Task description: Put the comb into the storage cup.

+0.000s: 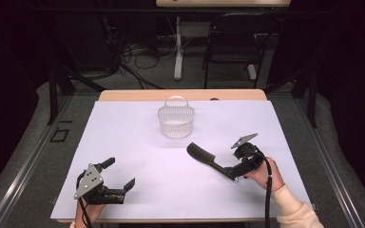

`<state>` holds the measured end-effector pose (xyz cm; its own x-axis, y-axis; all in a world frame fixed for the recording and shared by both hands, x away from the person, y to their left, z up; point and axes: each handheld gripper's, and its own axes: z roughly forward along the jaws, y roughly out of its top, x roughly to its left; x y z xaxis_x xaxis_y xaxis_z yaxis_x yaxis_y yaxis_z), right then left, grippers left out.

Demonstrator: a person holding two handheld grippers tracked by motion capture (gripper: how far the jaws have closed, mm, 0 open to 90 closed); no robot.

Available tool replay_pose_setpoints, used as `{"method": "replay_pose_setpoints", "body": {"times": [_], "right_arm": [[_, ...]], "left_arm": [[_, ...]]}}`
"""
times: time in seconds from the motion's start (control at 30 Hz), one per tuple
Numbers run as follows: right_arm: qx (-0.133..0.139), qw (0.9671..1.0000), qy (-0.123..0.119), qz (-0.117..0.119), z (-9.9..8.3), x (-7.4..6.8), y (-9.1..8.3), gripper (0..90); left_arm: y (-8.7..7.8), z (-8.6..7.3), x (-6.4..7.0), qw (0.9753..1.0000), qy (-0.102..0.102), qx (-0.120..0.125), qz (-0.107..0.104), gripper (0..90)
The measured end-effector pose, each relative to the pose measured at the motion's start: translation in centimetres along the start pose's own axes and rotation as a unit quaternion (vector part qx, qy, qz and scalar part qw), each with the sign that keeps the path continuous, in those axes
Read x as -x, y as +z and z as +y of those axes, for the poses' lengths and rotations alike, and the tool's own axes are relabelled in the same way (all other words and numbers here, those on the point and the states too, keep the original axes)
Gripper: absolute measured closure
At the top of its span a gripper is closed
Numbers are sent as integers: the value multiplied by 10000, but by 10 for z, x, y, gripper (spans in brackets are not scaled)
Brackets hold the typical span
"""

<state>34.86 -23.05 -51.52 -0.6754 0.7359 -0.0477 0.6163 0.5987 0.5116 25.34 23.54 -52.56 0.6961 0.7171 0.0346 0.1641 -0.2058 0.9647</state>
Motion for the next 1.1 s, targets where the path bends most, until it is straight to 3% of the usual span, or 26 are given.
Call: {"method": "replay_pose_setpoints", "body": {"times": [0.17,1.1], "right_arm": [[-46,10000,-10,35,1,-1,-2,0],[65,9986,-493,193,16,-17,-7,0]], "left_arm": [[0,0,0,10000,7,0,3,0],[0,0,0,10000,20,-11,2,0]]}}
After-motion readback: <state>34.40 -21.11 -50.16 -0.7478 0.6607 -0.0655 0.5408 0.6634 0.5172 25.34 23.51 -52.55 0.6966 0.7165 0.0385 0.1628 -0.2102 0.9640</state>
